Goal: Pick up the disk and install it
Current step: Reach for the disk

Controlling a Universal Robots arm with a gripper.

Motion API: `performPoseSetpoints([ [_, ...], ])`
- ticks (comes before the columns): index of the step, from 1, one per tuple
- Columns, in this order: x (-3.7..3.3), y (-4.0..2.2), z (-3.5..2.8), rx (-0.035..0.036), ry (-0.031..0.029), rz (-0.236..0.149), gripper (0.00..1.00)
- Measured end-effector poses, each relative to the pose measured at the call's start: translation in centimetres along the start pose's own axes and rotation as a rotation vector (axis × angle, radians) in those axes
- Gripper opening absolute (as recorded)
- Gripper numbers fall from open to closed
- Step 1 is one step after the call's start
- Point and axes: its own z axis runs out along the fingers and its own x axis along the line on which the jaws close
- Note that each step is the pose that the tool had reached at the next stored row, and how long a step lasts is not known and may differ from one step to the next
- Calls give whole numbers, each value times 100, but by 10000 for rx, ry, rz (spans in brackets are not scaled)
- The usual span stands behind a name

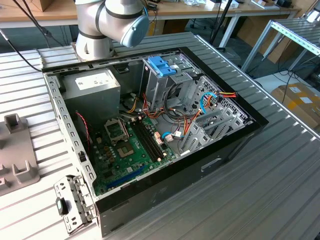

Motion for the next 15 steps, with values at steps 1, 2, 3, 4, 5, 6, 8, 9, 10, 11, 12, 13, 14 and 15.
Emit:
performPoseSetpoints([
  [1,21,14,1,0,1,0,11],
  [2,29,21,2,0,0,0,11],
  [3,39,29,2,0,1,1,11],
  [4,49,39,3,1,1,1,11],
  [5,55,46,4,1,1,1,11],
  [6,60,52,6,0,0,1,11],
  [8,61,54,6,0,0,0,11],
  [9,60,54,6,1,1,0,11],
  [10,61,54,6,1,1,1,11],
  [11,60,54,7,0,1,0,11],
  [12,60,54,7,1,1,1,11],
  [13,61,55,7,0,0,1,11],
  [14,61,55,7,0,0,0,11],
  [15,60,55,7,1,1,0,11],
])
